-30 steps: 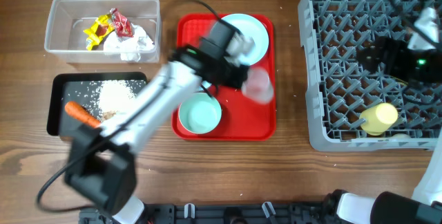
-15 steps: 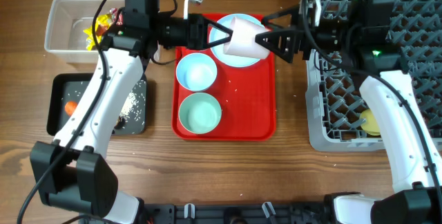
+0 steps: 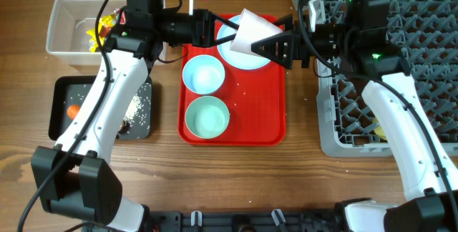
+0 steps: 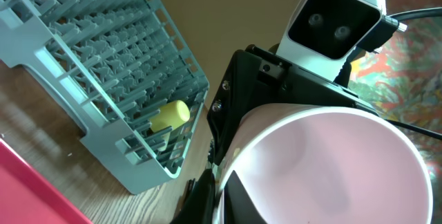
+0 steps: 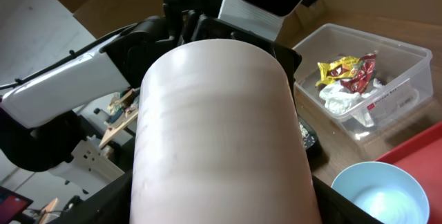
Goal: Sort waste into correct bins and load items into the dishwasher rack
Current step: 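Lift the pink cup and hand it from the left to the right gripper, then place the pink cup in the dish rack with the right gripper, then grasp the large light-blue plate on the red tray with the right gripper, then carry the plate to the dish rack and stand it upright with the right gripper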
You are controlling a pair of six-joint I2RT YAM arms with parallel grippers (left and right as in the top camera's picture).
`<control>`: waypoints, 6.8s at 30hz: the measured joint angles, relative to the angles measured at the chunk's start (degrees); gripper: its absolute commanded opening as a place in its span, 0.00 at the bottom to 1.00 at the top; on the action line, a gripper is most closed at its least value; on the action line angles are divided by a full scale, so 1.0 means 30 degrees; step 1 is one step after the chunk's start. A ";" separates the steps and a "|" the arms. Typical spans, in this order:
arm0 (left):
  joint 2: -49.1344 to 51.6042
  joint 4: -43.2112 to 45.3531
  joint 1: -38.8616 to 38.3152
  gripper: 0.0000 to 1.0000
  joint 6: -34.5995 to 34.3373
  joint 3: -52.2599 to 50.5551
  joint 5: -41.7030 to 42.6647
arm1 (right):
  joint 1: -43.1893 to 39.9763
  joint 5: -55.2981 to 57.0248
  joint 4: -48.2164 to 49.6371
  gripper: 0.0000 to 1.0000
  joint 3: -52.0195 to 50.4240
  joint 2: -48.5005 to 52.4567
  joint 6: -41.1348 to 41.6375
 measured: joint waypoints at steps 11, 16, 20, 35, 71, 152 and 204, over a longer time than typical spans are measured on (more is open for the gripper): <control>0.0000 0.1137 0.0000 0.04 -0.1370 0.0000 -0.0036 | 0.0000 -0.0583 0.2586 0.76 -0.0109 0.0233 0.1639; -0.0007 0.5020 0.0000 0.04 -0.4415 -0.0015 0.0160 | -0.0022 -0.0867 0.6637 0.71 -0.0175 0.0328 0.4962; -0.0007 0.6244 0.0000 0.04 -0.5654 -0.0015 0.0146 | -0.0066 -0.0874 0.6892 0.60 -0.0175 0.0335 0.5858; -0.0007 0.6266 -0.0022 0.13 -0.6280 -0.0015 0.0073 | -0.0787 -0.1100 0.6827 0.59 -0.0175 0.0342 0.5843; 0.1865 -0.8255 -0.2448 0.20 0.2470 -0.0597 -2.1500 | -1.5642 1.5161 -1.9657 0.56 0.1515 -0.2178 -0.2528; 0.3898 -0.8816 -0.1268 0.56 0.1625 -0.0845 -2.3423 | -0.1173 1.7719 -1.0615 0.86 0.5872 -0.0670 0.1443; -0.0277 -0.9406 -0.0816 1.00 0.1603 -0.0984 -2.4312 | -0.7817 3.3295 -0.4969 0.04 0.6120 0.1370 -1.1300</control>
